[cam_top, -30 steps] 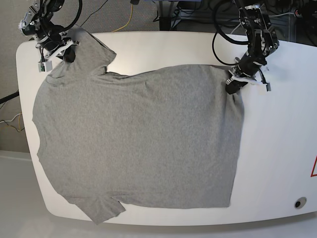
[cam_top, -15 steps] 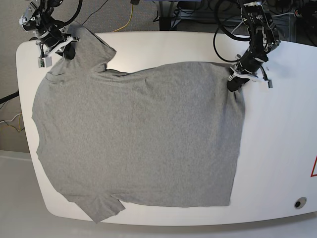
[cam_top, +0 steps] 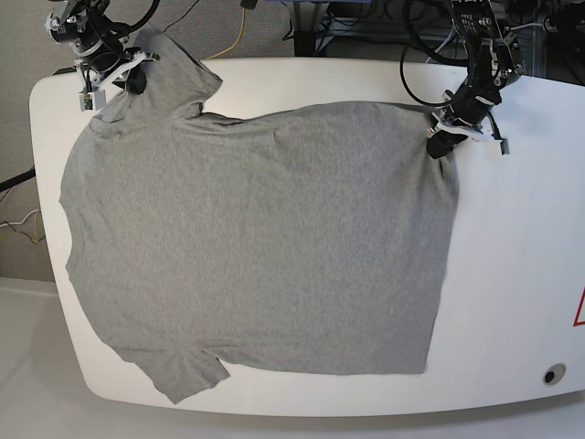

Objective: Fold the T-shirt properly
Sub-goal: 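Drag the grey shirt by its shoulder corners toward the robot with both grippers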

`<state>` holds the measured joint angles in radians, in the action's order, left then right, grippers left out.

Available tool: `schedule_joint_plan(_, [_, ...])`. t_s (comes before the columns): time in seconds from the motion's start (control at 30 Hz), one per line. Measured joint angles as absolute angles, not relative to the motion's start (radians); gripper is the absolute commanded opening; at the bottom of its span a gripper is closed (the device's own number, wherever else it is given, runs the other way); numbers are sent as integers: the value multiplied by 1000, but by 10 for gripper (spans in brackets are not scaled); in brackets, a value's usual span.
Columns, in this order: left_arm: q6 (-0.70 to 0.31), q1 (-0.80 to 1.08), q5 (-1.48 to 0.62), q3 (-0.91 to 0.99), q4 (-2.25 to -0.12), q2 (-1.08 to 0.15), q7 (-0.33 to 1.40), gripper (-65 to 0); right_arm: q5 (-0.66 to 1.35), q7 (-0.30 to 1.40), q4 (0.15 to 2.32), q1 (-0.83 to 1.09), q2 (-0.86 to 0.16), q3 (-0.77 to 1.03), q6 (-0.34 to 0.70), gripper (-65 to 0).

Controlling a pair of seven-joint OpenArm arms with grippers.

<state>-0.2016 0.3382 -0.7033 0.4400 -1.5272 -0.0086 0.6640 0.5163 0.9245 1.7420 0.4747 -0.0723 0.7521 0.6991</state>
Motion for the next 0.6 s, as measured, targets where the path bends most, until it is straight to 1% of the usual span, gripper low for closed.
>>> schedule_joint_plan(0.2, [-207, 346, -711, 453, -1527, -29, 676, -644, 509, 927, 1747, 474, -70, 752, 699, -650])
schedule_joint_plan(0.33, [-256, 366, -709, 480, -1527, -36, 675, -644, 509, 927, 1747, 477, -69, 752, 699, -650])
schedule_joint_plan(0.6, [-283, 405, -718, 502, -1528, -42, 649, -644, 518, 921, 1749, 496, -70, 752, 699, -650])
